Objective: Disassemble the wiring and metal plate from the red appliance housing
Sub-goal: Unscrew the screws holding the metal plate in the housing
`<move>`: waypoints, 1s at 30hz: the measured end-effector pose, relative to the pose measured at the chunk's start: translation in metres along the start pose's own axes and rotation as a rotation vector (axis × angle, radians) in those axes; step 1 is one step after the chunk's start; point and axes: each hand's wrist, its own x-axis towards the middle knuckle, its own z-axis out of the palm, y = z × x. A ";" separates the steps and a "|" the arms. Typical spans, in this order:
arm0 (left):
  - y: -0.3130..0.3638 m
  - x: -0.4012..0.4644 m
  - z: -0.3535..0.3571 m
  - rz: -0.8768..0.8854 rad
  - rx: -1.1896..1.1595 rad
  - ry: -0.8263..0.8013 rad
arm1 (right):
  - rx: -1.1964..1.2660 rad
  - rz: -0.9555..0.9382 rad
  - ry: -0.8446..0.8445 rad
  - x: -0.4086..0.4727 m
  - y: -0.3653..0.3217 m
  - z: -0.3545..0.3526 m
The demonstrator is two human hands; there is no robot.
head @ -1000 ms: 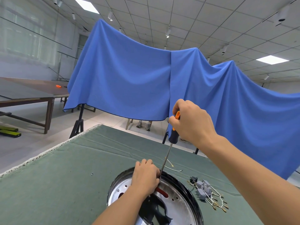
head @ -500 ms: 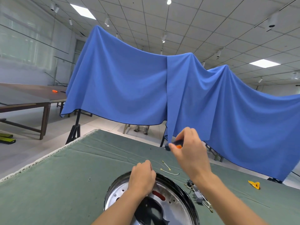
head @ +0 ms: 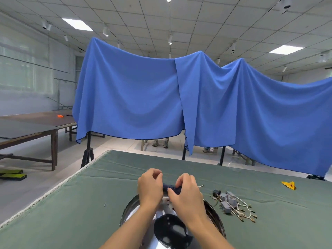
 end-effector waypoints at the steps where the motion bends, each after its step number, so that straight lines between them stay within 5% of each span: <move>1: 0.002 0.000 -0.002 -0.028 -0.069 -0.029 | -0.002 0.013 -0.048 -0.001 0.002 0.003; 12: -0.007 -0.005 -0.066 -0.127 -0.256 -0.175 | -0.170 0.057 -0.355 0.006 0.003 0.027; 20: -0.043 0.011 -0.103 -0.094 -0.202 -0.038 | -0.268 0.051 -0.407 0.017 -0.001 0.041; 25: -0.090 0.009 -0.125 -0.153 -0.001 -0.053 | -0.181 0.102 -0.370 0.020 0.005 0.046; 30: -0.106 0.023 -0.136 -0.028 0.363 -0.114 | -0.171 0.102 -0.352 0.021 0.009 0.049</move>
